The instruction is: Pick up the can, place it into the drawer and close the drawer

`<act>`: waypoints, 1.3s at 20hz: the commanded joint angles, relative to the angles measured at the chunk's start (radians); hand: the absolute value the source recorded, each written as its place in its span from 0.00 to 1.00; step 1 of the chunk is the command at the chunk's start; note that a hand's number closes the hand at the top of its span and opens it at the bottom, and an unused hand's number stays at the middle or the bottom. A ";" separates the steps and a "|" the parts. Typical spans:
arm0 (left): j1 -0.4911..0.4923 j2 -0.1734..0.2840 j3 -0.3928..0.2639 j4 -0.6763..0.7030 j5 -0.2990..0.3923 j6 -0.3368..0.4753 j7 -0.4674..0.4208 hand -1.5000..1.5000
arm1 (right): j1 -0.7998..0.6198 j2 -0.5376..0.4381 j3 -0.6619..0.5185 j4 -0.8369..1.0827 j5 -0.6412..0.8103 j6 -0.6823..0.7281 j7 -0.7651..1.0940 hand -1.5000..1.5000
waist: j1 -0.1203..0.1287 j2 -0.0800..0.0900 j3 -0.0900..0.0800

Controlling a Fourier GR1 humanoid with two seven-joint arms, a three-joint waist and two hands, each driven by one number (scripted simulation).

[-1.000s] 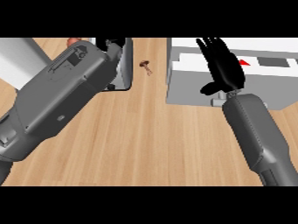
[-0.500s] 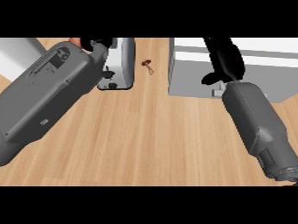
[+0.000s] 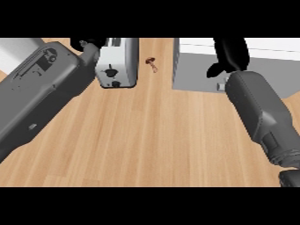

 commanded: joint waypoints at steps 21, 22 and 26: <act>0.053 0.057 -0.001 -0.157 -0.025 0.007 0.080 0.00 | -0.201 0.008 -0.387 0.123 -0.388 0.255 -0.238 0.00 | 0.027 0.003 0.008; 0.090 0.057 0.004 -0.159 -0.026 0.010 0.064 0.00 | -0.187 0.017 -0.395 0.122 -0.397 0.246 -0.263 0.00 | 0.028 0.007 0.006; 0.106 0.082 0.023 -0.154 -0.029 -0.014 0.065 0.00 | -0.221 0.010 -0.422 0.126 -0.423 0.284 -0.278 0.00 | 0.019 0.012 0.003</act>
